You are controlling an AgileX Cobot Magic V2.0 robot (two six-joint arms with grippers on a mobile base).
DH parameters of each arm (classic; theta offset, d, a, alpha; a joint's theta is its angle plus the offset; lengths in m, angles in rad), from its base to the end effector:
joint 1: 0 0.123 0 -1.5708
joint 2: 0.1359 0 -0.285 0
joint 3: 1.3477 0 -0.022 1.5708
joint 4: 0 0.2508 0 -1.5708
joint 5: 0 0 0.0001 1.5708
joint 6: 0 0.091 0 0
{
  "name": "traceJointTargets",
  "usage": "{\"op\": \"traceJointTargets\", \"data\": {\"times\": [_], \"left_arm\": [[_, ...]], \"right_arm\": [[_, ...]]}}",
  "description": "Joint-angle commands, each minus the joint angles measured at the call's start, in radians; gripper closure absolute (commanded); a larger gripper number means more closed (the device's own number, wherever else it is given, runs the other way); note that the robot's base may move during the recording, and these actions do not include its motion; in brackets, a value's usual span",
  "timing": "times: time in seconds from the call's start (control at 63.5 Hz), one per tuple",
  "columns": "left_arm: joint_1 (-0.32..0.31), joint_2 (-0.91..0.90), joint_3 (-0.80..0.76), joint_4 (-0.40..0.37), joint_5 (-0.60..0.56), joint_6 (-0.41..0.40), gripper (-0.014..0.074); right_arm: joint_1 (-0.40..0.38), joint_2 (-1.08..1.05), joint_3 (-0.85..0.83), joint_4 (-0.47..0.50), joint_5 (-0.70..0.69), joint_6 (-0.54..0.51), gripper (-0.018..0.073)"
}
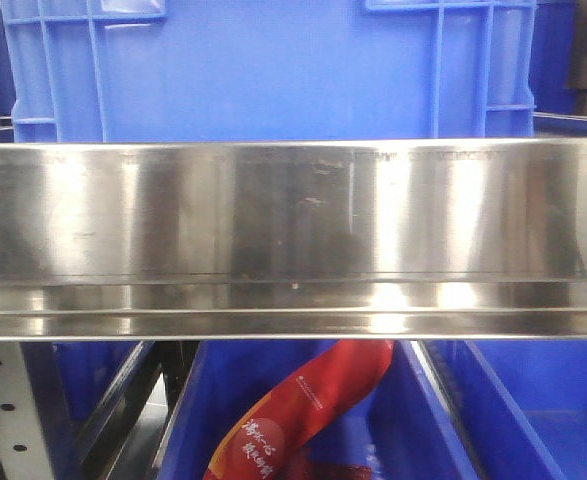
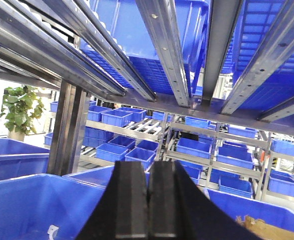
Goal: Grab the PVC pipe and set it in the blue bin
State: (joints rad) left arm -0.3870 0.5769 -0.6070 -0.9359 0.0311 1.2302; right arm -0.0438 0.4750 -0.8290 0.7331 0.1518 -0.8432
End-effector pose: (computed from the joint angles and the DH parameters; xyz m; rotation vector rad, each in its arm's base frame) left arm 0.1116 -0.0480 0.3695 0.5113 1.3811 -0.0936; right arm 0.0700 0.0062 0.4426 -0.1326 1.2378 -0.0755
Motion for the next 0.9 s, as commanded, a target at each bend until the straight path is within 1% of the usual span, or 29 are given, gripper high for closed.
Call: {"op": "traceJointTargets", "data": {"times": [0.0, 0.189, 0.283, 0.362, 0.425, 0.551, 0.661, 0.724, 0.803, 0.882], "left_arm": [[0.004, -0.022, -0.006, 0.008, 0.027, 0.0, 0.0707], [0.004, -0.097, -0.006, 0.008, 0.027, 0.0, 0.0707], [0.004, -0.149, -0.006, 0.033, 0.025, 0.0, 0.0707], [0.012, -0.179, 0.003, 0.037, 0.025, 0.0, 0.0707], [0.03, -0.205, 0.015, 0.022, 0.027, -0.002, 0.0707], [0.088, -0.242, 0.049, 0.015, 0.051, -0.002, 0.0707], [0.149, -0.274, 0.072, 0.015, 0.131, -0.015, 0.0707], [0.196, -0.293, 0.079, 0.015, 0.197, -0.035, 0.0707], [0.249, -0.311, 0.087, 0.015, 0.249, -0.048, 0.0707], [0.318, -0.334, 0.094, 0.017, 0.296, -0.093, 0.0707]], "right_arm": [[-0.007, -0.006, 0.003, 0.002, -0.009, 0.008, 0.0718], [-0.007, -0.008, 0.004, 0.002, 0.021, 0.008, 0.0718], [-0.007, -0.01, 0.008, 0.002, 0.026, 0.008, 0.0718], [-0.007, -0.012, 0.015, 0.002, 0.026, 0.008, 0.0718], [-0.007, -0.025, 0.031, 0.002, 0.019, 0.008, 0.0718], [-0.007, -0.08, 0.092, 0.002, -0.023, 0.01, 0.0718], [-0.007, -0.148, 0.162, 0.002, -0.061, 0.01, 0.0718], [-0.007, -0.195, 0.199, 0.002, -0.07, 0.01, 0.0718], [-0.007, -0.241, 0.242, 0.002, -0.078, 0.012, 0.0718], [-0.007, -0.29, 0.279, 0.002, -0.078, 0.019, 0.0718]]}}
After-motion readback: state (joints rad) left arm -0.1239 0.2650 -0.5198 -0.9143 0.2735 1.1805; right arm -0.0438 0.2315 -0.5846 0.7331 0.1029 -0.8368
